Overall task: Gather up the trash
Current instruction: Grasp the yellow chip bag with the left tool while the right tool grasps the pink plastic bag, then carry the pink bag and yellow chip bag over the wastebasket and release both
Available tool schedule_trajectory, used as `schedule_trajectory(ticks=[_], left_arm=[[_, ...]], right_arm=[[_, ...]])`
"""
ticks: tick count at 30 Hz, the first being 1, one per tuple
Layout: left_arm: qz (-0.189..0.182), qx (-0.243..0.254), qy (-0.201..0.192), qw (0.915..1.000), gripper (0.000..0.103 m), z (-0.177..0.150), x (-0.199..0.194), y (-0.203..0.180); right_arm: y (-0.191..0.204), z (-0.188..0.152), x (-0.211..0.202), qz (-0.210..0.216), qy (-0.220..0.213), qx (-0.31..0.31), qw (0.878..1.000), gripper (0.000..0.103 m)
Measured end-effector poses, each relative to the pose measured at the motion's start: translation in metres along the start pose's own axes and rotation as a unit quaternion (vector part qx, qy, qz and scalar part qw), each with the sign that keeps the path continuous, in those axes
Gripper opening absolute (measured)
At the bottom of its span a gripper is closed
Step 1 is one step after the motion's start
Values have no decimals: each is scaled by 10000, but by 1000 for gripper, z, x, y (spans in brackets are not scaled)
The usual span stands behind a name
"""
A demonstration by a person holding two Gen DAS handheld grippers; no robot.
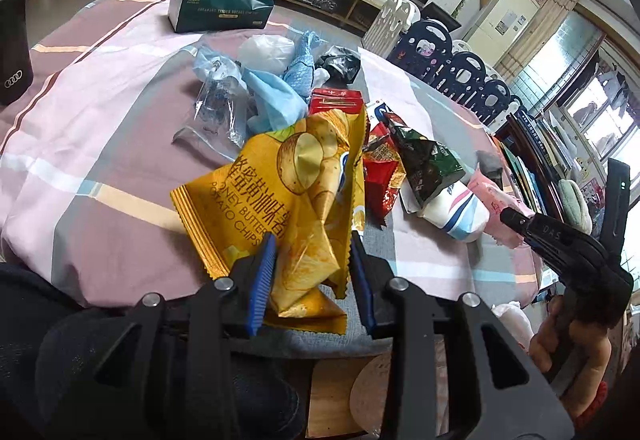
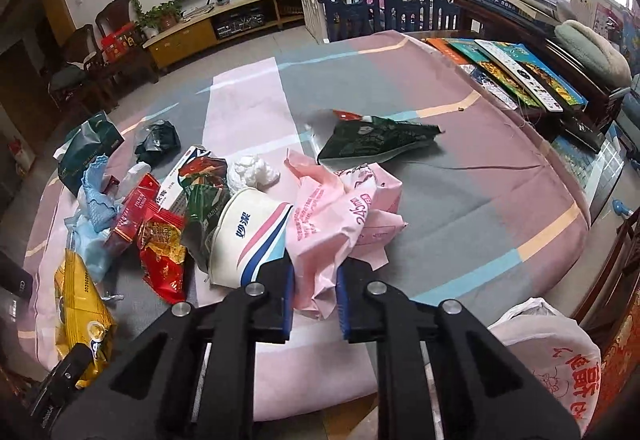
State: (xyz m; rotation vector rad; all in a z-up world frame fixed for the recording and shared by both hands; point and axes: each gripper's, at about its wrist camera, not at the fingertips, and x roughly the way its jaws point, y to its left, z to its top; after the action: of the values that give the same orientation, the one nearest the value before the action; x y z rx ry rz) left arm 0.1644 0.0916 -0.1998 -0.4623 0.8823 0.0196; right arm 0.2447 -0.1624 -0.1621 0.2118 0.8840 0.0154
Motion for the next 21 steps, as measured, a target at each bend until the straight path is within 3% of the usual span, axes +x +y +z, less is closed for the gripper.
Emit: schedule_trajectory(ticks=[4,9,12,21], left_arm=[[-98,-16,-32,9999,37,0,-4,2],[-214,-108,-110,9997,37,1,-8,5],[-265,-147,-139,9994,37,1,-10,4],[-379,-210,-187,9989,37,2,-13,2]], right_arm=[[11,-8,3,-169,165,-330,9992,18],[11,-3,-12,-121,-47,-183,9997,18],[21,-3,-19,-184,-38,-484,9987,18],[10,-13,-76,-216,-690,-520,9960,17]])
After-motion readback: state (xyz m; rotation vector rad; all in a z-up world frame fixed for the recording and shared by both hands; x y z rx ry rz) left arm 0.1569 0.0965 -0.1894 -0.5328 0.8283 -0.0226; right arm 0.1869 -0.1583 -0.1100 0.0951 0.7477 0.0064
